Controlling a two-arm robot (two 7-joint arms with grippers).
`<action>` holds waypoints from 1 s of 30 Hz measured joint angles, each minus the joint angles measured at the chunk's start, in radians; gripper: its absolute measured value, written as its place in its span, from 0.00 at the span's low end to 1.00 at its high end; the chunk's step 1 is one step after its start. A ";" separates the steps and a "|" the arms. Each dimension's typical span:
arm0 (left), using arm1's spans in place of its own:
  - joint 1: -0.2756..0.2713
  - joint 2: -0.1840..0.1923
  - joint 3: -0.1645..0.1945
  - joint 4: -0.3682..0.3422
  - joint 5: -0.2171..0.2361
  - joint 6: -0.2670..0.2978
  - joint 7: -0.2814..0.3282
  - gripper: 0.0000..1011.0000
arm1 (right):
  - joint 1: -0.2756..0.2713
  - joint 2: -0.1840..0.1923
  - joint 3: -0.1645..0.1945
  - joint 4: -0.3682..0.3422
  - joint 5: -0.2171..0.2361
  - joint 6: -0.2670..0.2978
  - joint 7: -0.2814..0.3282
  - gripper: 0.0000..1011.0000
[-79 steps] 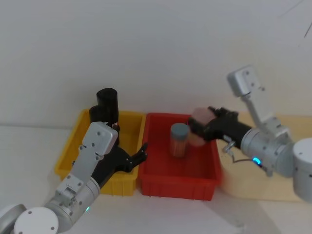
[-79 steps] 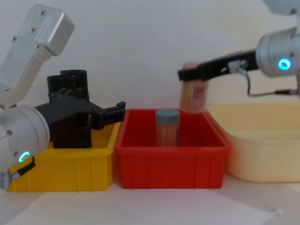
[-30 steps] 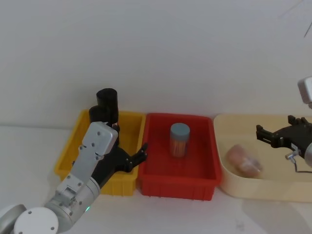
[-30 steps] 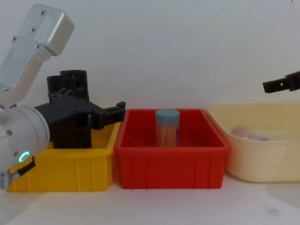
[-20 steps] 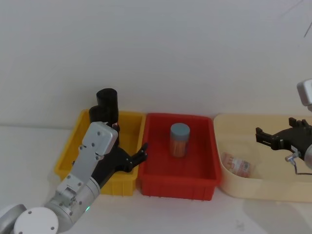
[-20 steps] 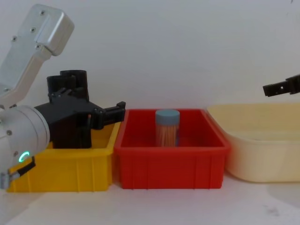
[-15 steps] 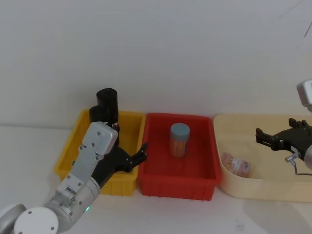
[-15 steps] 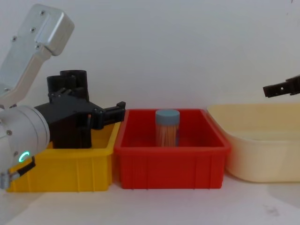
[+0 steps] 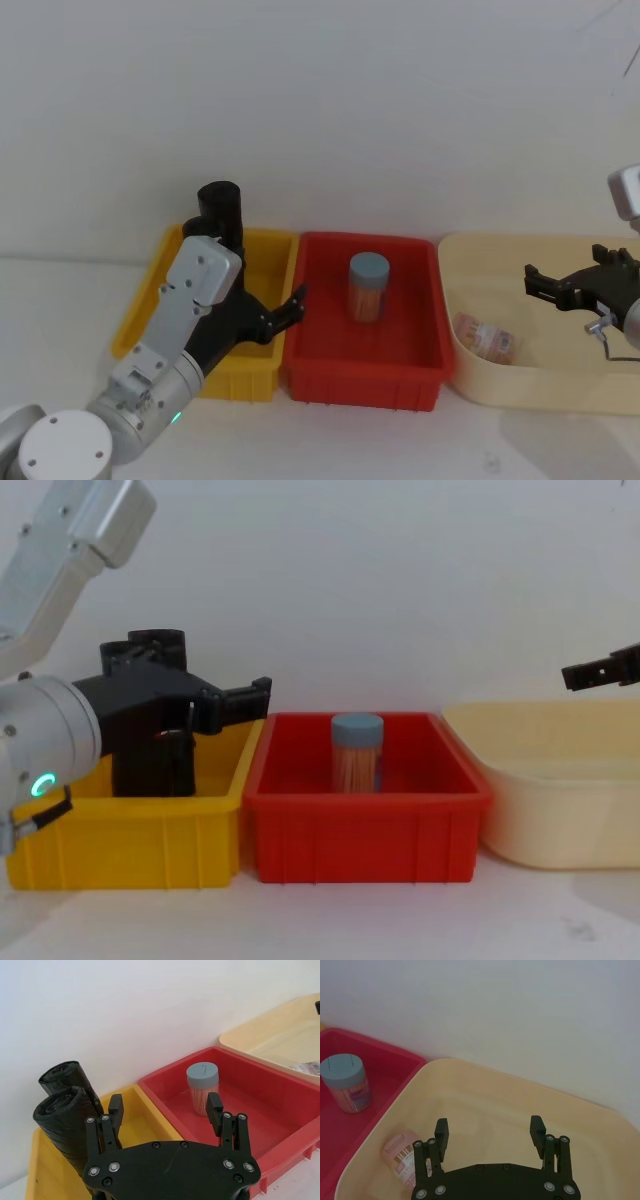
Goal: Pick up the garbage bag with the one hand and transfer it to the other hand.
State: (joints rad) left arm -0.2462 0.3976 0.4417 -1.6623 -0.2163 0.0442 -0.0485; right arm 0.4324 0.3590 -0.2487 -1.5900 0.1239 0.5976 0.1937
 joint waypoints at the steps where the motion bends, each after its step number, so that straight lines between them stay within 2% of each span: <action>1: 0.001 0.002 -0.002 -0.004 -0.002 0.003 -0.002 0.99 | 0.000 0.000 0.000 0.000 0.000 0.000 0.000 0.99; 10: 0.036 0.020 -0.030 -0.056 -0.020 0.058 -0.002 0.99 | 0.000 0.000 0.000 0.001 0.000 0.000 0.000 0.99; 21: 0.112 0.037 -0.100 -0.116 -0.034 0.139 0.058 0.99 | 0.000 0.000 0.000 0.001 0.000 0.000 0.000 0.99; 30: 0.129 0.038 -0.144 -0.111 -0.049 0.174 0.079 0.99 | 0.000 0.000 0.000 0.001 0.000 0.000 0.000 0.99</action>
State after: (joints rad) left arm -0.1177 0.4351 0.2978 -1.7731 -0.2654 0.2184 0.0308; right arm 0.4324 0.3591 -0.2486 -1.5893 0.1239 0.5975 0.1935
